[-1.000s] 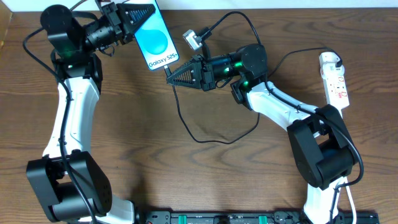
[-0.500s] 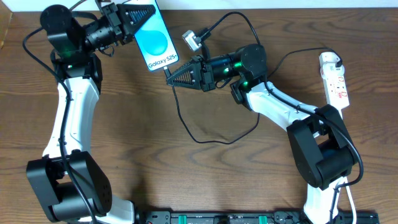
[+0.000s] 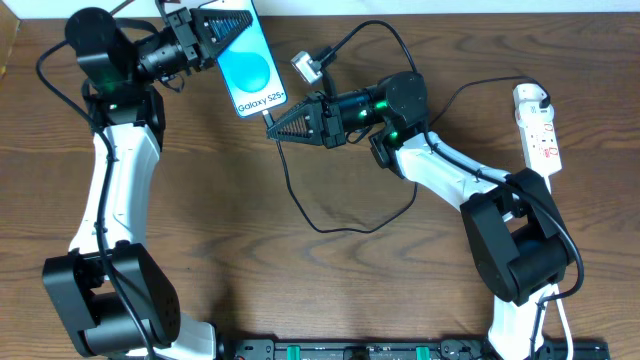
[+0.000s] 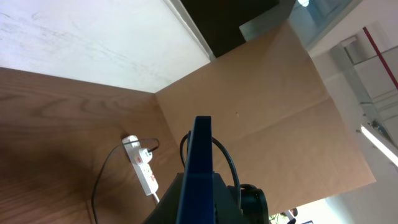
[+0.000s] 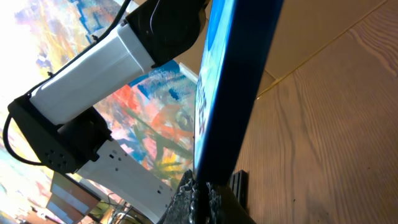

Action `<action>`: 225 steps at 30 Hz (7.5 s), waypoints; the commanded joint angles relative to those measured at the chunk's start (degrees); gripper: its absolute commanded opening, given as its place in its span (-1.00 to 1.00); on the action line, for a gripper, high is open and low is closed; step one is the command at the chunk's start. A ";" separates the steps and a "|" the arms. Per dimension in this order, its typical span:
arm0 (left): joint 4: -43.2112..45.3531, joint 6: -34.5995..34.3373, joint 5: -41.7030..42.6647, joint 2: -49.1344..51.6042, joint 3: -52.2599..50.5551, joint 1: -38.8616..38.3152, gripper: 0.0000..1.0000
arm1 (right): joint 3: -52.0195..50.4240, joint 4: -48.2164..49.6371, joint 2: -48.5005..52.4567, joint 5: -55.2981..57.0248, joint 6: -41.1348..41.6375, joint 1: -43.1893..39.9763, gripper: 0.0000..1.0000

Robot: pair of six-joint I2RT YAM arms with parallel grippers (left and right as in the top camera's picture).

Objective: Plug charger to phone and switch on socket

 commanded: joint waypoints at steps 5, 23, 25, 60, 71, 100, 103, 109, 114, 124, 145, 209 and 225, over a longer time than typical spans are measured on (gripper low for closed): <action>0.31 1.60 4.68 -1.16 0.48 -1.46 -0.85 | 0.42 0.37 0.50 8.37 0.59 -0.11 -0.98; 0.31 1.60 5.75 -1.16 0.48 -1.46 -0.85 | 0.42 0.37 0.50 14.56 0.72 -0.22 -0.98; 0.31 1.60 5.77 -1.16 0.48 -1.46 -0.84 | 0.42 0.37 0.50 15.41 0.98 -0.24 -0.98; 0.31 1.57 4.68 -1.16 0.48 0.15 -0.85 | 0.42 -4.11 0.50 13.38 1.03 -0.96 0.99; 0.31 1.55 6.49 -1.16 0.48 5.38 -0.85 | 0.42 -4.35 0.50 10.60 -0.13 -2.86 0.98; 0.26 1.62 10.23 -1.16 0.39 6.16 -0.85 | 0.39 -78.68 -10.84 42.45 -40.63 -6.56 0.96; 0.24 2.40 10.25 -1.16 -0.04 5.09 -0.85 | 0.39 -86.14 -14.97 53.22 -41.03 -6.03 0.98; -3.93 10.12 10.43 -1.05 -2.21 0.81 -0.85 | 0.39 -95.76 -23.39 66.49 -41.79 -5.73 0.99; -8.09 16.04 9.11 -1.05 -4.52 -1.51 -0.85 | 0.39 -100.74 -27.69 71.78 -42.58 -5.73 0.99; -16.72 26.12 -2.23 -1.05 -11.76 -4.37 -0.85 | 0.39 -106.42 -29.90 74.05 -42.53 -5.77 0.98; -29.11 36.54 -14.32 10.32 -13.94 -13.66 -0.85 | 0.39 -110.07 -29.88 74.12 -42.56 -5.77 0.99; -23.47 29.62 -30.86 18.67 -13.97 -28.50 -0.85 | 0.31 -112.17 -29.35 76.24 -42.53 -5.60 0.99; -23.50 29.62 -29.24 19.76 -13.97 -28.50 -0.85 | 0.31 -112.37 -29.35 76.22 -42.53 -5.60 0.98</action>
